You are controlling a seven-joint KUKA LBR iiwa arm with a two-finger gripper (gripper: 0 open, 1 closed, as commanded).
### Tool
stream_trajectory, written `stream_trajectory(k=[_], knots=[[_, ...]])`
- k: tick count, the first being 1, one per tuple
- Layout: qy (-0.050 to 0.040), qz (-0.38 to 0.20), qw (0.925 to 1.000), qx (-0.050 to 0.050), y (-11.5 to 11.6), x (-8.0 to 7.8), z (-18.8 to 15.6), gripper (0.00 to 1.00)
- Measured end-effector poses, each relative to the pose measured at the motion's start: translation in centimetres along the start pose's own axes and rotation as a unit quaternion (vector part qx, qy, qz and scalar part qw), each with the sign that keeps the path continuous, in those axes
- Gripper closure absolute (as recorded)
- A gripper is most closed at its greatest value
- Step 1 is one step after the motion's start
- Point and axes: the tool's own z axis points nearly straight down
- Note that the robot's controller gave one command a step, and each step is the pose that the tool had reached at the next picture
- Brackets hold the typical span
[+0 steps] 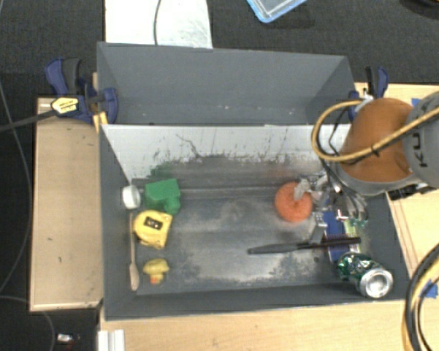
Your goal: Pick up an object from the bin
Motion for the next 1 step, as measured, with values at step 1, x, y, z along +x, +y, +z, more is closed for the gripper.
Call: stream_trajectory(k=[1], knots=[[0.0017, -0.096, 0.9953, 0.002, 4.75, 2.86, -4.26, 0.00]])
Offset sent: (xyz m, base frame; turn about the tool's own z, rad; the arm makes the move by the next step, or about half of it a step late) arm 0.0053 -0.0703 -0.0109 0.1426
